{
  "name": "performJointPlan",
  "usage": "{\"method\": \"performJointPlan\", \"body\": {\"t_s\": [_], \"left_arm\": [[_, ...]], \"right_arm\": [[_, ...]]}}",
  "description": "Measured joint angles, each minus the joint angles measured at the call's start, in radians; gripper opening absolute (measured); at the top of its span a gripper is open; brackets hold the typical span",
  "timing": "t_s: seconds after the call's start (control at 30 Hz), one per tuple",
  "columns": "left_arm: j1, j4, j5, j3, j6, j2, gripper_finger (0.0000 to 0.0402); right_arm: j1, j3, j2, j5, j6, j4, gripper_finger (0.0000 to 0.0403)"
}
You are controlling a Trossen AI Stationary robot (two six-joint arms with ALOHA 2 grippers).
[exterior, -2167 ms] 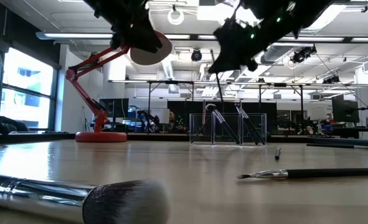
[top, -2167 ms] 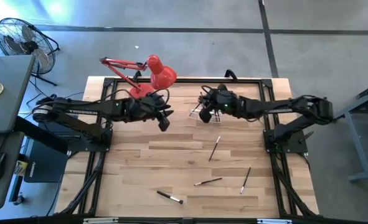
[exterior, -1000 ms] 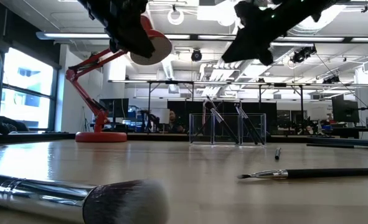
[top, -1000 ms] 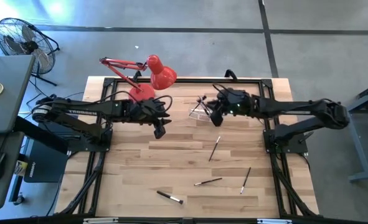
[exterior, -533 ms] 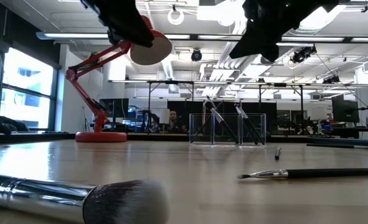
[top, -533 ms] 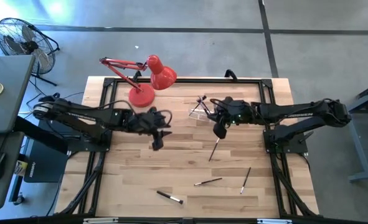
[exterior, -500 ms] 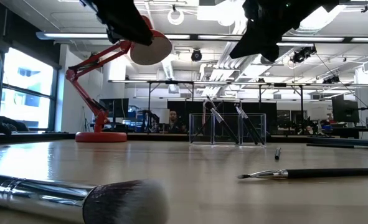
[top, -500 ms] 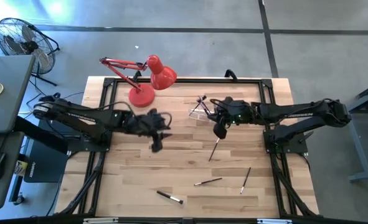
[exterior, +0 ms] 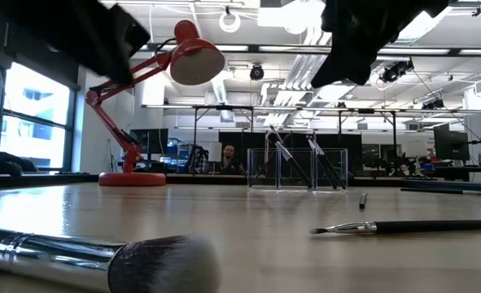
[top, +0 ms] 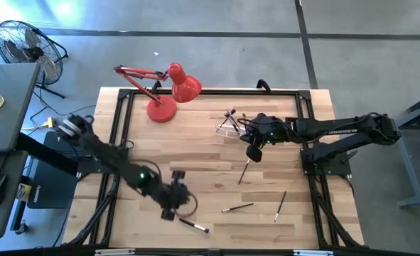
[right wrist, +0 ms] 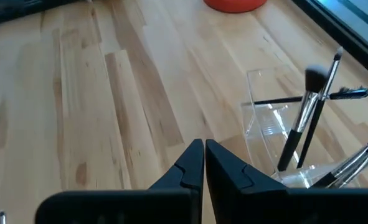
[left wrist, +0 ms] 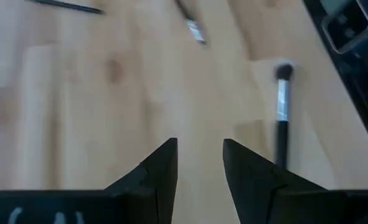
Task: Put items in baskets/containers
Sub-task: Put the powder brush into the transparent organizer
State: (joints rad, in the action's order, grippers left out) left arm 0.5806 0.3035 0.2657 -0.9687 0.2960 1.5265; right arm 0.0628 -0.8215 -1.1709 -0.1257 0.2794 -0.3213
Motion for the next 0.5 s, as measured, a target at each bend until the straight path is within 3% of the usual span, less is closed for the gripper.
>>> {"method": "performJointPlan", "body": {"t_s": [0.27, 0.5], "left_arm": [[0.083, -0.016, -0.055, -0.08, 0.075, 0.164, 0.0126], [0.081, -0.013, -0.182, -0.174, 0.074, 0.313, 0.0126]], "right_arm": [[0.0, 0.0, 0.0, 0.029, 0.0, -0.014, 0.0011], [0.0, 0.0, 0.0, 0.026, 0.0, -0.012, 0.0011]]}}
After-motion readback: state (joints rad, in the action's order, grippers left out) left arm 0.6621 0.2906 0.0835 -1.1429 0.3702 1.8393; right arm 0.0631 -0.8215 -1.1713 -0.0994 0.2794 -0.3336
